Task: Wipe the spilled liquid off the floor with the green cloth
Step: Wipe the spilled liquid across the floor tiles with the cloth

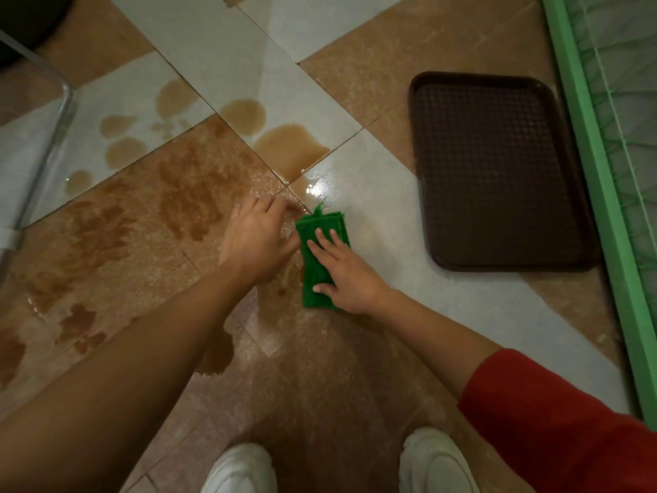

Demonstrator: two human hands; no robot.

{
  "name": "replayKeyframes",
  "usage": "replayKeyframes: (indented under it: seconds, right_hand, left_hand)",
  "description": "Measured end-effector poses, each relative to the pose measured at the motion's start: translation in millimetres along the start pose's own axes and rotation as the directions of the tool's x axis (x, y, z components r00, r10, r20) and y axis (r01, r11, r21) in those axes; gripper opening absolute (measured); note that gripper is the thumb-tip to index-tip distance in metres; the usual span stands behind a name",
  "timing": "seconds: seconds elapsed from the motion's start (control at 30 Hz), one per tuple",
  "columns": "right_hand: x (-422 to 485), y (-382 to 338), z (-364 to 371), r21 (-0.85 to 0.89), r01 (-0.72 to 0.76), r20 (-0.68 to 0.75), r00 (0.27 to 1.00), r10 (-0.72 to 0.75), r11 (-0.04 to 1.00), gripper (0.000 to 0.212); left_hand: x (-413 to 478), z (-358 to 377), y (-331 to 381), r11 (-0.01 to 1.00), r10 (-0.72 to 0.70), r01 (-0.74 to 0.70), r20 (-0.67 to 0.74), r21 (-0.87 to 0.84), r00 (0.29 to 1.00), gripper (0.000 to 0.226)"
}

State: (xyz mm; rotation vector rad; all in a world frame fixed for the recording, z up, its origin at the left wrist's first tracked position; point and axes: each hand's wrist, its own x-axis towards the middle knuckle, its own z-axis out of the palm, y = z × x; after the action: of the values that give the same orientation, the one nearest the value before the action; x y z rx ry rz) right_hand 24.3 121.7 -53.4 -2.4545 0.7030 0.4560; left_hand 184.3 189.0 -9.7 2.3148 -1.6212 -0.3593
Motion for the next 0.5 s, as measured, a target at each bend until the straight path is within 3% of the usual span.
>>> replayKeyframes:
  seconds: [0.17, 0.37, 0.5]
  right_hand:
    - [13, -7, -7, 0.046, -0.061, -0.048, 0.997, 0.064, 0.997, 0.078]
    - [2, 0, 0, -0.042, 0.108, 0.026, 0.994, -0.107, 0.993, 0.075]
    - [15, -1, -10, 0.071, 0.013, -0.034, 0.999, -0.011, 0.997, 0.076]
  left_hand:
    - [-2, 3, 0, 0.998, 0.043, -0.044, 0.016, 0.038, 0.999, 0.038]
    - [1, 6, -2, 0.999, 0.034, -0.035, 0.015, 0.033, 0.999, 0.035]
    - [0, 8, -4, 0.998, 0.04, -0.042, 0.039, 0.053, 0.998, 0.036]
